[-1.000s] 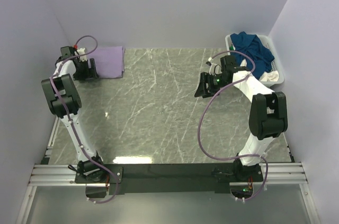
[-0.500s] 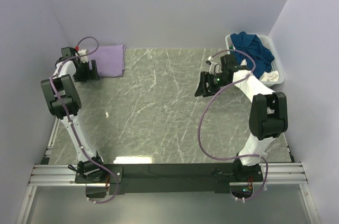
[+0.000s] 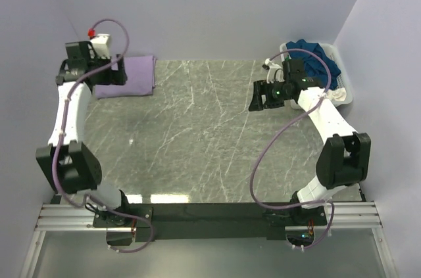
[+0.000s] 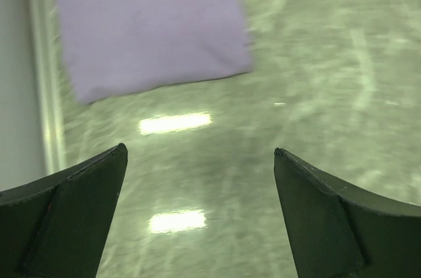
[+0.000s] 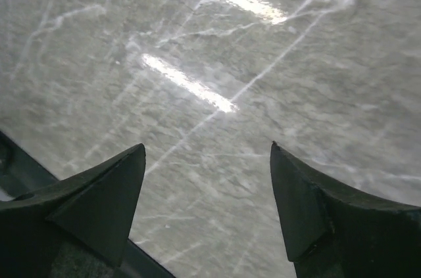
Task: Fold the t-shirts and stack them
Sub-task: Neatly place the folded tshirt to the corner
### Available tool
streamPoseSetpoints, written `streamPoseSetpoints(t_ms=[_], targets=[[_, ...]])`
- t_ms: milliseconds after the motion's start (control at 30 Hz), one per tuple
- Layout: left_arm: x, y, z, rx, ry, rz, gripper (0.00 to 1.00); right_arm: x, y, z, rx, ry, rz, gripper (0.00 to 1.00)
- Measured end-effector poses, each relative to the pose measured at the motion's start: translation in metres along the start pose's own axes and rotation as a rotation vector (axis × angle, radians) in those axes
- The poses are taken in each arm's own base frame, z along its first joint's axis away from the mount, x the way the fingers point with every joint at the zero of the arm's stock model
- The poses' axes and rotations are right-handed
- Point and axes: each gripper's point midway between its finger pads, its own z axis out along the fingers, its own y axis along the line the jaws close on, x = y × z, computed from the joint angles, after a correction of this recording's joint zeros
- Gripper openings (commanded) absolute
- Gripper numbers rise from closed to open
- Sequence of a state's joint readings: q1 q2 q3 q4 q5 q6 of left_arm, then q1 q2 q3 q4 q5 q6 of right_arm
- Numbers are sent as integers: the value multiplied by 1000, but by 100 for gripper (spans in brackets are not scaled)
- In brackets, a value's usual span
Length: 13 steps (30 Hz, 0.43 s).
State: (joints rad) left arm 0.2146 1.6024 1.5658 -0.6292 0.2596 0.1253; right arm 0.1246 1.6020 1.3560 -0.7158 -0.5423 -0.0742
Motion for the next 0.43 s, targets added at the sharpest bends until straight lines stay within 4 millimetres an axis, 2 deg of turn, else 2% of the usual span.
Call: streamPoseSetpoints(t_ms=[67,100,200,233,300,333,433], targets=[[-2,-30,-14,41,-30,33,99,0,0,-9,28,-13,-18,86],[5,-46,-19,64,-28,49,100,1,0,-14,42,-23,-32,86],[40,-87,-24,123,10,89,99,14,0,-26,79,-33,-50,88],[58,-100,-24,146,44,96,99,21,-1,-28,92,-29,-54,88],[88,-113,-21,169,99,106,99,37,-4,-31,115,-16,-58,89],[113,-117,-18,171,157,99,99,52,-7,-31,133,8,-52,89],[138,-120,-16,172,176,107,100,73,-14,-29,165,33,-55,90]])
